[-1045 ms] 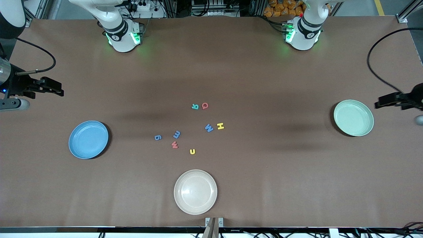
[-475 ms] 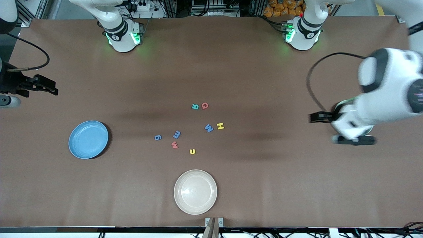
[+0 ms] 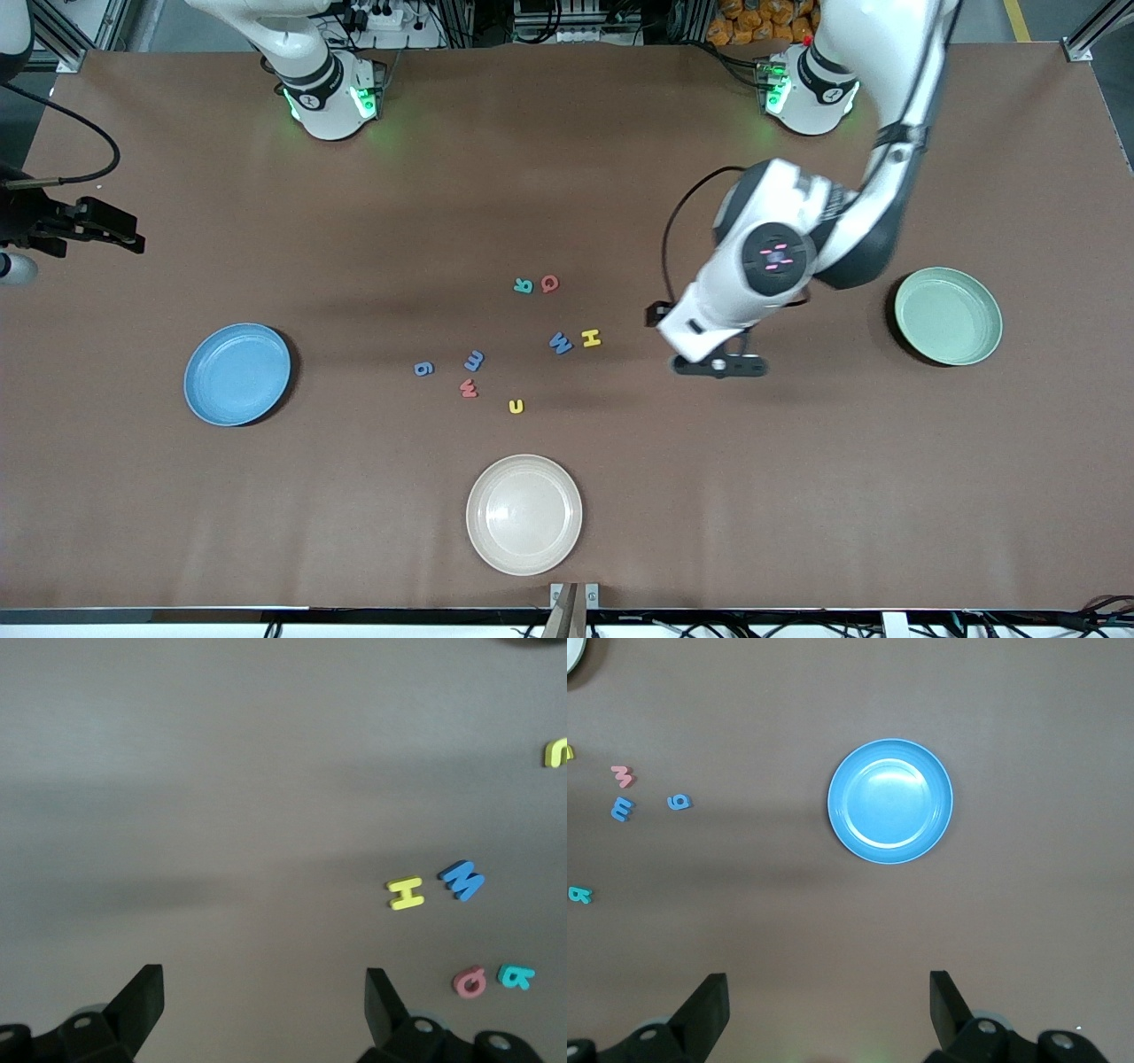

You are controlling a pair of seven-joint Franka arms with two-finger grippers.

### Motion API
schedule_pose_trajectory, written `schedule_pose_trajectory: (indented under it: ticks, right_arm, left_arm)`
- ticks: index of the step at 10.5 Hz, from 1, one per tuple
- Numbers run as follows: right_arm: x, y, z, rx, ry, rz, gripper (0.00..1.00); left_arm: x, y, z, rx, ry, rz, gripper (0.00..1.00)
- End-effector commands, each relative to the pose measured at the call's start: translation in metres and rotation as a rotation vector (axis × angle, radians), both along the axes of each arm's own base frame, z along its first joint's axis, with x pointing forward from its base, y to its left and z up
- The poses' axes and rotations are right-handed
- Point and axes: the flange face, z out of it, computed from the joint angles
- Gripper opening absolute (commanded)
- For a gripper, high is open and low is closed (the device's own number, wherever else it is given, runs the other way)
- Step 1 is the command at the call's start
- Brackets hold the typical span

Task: Sort upper and lower case letters into plates
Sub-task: 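Reach the left gripper toward the yellow H among the letters, then lower the left gripper over the yellow H while the right gripper reaches the blue g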

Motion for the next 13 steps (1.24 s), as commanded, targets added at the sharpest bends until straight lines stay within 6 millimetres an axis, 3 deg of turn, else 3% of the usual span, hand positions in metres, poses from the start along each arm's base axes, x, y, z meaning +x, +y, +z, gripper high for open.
schedule_pose_trajectory:
  ticks: [1,2,4,5,6,9,13]
  right_arm:
    - [0.012,0.003,-0.018,0.016,0.004,0.005,1.00]
    - [0.021,0.005,-0.032,0.018,0.012,0.006,1.00]
    - [0.034,0.023,-0.067,0.017,0.000,0.036,1.00]
    - [0.035,0.026,-0.091,0.017,-0.005,0.041,1.00]
    - [0.035,0.031,-0.113,0.017,-0.012,0.050,1.00]
    - [0.043,0.071,-0.181,0.015,-0.030,0.105,1.00]
    - [0.055,0.132,-0.254,-0.003,-0.012,0.085,1.00]
  left_arm:
    - [-0.015,-0.045,-0.041,-0.002,-0.007,0.091,1.00]
    - [-0.031,-0.070,-0.049,0.006,-0.016,0.124,1.00]
    - [-0.038,-0.080,-0.064,0.014,-0.013,0.198,1.00]
    - [-0.050,-0.097,-0.073,0.014,-0.024,0.203,1.00]
    - [-0.051,-0.102,-0.080,0.008,-0.036,0.221,1.00]
    - [-0.048,-0.102,-0.080,0.008,-0.047,0.327,1.00]
    - [-0.046,-0.097,-0.123,0.063,-0.077,0.301,1.00]
